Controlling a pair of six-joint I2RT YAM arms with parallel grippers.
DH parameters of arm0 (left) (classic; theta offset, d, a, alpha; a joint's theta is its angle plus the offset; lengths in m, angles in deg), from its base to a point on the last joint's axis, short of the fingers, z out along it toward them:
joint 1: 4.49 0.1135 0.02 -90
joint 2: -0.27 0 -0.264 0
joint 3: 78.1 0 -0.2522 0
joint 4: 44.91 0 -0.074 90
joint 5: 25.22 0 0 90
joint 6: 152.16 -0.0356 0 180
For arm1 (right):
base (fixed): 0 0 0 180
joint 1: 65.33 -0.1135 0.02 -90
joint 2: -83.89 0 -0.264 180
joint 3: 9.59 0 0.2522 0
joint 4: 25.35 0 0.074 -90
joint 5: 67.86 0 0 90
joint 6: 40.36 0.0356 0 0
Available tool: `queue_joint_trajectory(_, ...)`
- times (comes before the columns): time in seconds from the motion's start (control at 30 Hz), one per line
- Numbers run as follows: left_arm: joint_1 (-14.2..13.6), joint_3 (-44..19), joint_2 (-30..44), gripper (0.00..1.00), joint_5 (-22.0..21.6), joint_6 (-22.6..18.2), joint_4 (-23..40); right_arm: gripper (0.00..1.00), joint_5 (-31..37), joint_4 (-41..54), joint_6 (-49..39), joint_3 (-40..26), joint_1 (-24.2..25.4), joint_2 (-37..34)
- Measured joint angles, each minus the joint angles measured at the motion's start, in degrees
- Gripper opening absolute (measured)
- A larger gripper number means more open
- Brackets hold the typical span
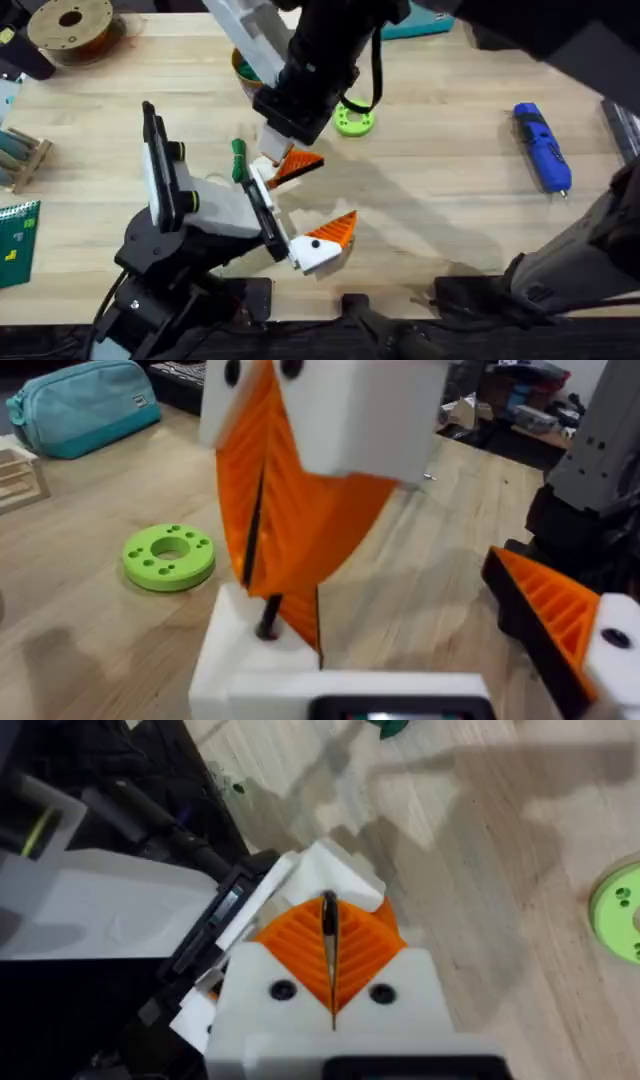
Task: Pick up the gripper from the table and insert it into the empty holder that is missing its gripper. Then pick up a screw, insert it into the mounting hole, and use the screwdriver to tighten it. Finally, clean up the table by picking up the vegetable and placing it into the bucket.
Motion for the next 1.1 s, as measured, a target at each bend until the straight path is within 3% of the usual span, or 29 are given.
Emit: queue_joint_trajectory(1.1, 0.0, 0.0, 0.0, 0.987, -0.2, 0.6, 0.1, 0.007, -0.4, -0.9, 0.0, 0.0, -0.3, -1.0)
